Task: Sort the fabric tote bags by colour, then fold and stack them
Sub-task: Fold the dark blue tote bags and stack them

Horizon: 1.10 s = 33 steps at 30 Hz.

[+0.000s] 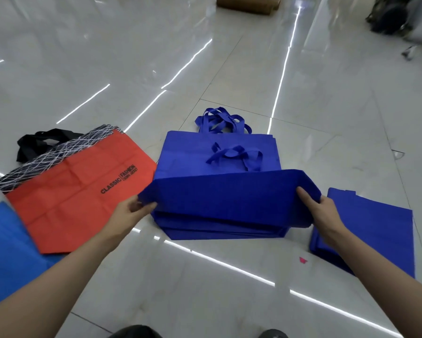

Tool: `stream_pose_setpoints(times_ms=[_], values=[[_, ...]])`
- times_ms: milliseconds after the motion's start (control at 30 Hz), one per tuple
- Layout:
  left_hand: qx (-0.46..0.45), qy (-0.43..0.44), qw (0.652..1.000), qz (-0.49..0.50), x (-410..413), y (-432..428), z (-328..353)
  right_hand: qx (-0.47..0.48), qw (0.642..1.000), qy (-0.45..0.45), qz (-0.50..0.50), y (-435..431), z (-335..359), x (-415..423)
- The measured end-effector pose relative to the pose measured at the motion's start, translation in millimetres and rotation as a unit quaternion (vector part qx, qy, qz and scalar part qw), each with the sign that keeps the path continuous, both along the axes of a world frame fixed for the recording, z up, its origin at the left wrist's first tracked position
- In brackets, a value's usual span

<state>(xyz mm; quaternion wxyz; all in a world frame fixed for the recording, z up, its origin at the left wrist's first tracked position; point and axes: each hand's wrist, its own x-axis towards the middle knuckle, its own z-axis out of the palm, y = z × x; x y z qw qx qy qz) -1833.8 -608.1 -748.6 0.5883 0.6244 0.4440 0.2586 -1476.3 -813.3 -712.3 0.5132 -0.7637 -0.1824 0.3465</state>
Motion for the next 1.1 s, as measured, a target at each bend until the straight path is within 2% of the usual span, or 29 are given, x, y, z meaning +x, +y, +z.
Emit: stream_pose_setpoints(times_ms=[133,233,300,433,567,667,733,800,867,900,1000,1100], values=[[0.018,0.015,0.999,-0.035,17.7,-2.7,-7.7,-0.012,0.999,0.031,-0.022,-5.0,-17.8,2.3],[0.075,0.111,0.991,0.017,26.0,5.2,-21.2,0.016,0.994,0.102,-0.019,-15.3,-31.4,6.5],[0.100,0.177,0.978,0.046,30.6,8.3,-30.5,-0.006,0.995,0.100,-0.015,-23.0,-42.3,7.1],[0.115,0.277,0.952,0.065,44.0,5.1,-38.8,-0.141,0.989,-0.025,-0.032,-25.2,-64.2,3.1],[0.145,0.370,0.914,0.081,51.2,0.8,-48.4,-0.246,0.955,-0.154,-0.056,-11.8,-75.3,-4.0],[0.197,0.454,0.866,0.075,56.9,-5.5,-49.2,-0.331,0.921,-0.196,-0.062,-1.1,-77.9,-12.3],[0.228,0.496,0.834,0.081,61.6,-8.8,-50.1,-0.350,0.901,-0.247,-0.067,5.3,-75.9,-21.5],[0.295,0.502,0.810,0.070,66.2,-10.4,-54.7,-0.317,0.862,-0.392,-0.045,9.8,-82.0,-28.8],[0.401,0.479,0.780,0.019,73.2,-10.7,-64.1,-0.215,0.813,-0.540,0.025,17.8,-88.3,-38.9],[0.440,0.459,0.772,-0.014,78.0,-10.5,-67.7,-0.156,0.795,-0.583,0.069,24.9,-91.1,-47.7],[0.468,0.426,0.769,-0.087,97.8,-11.6,-73.2,-0.055,0.770,-0.607,0.191,54.6,-98.7,-87.6],[0.412,0.432,0.795,-0.112,108.3,-11.8,-76.4,-0.061,0.767,-0.577,0.274,85.0,-105.9,-122.8]])
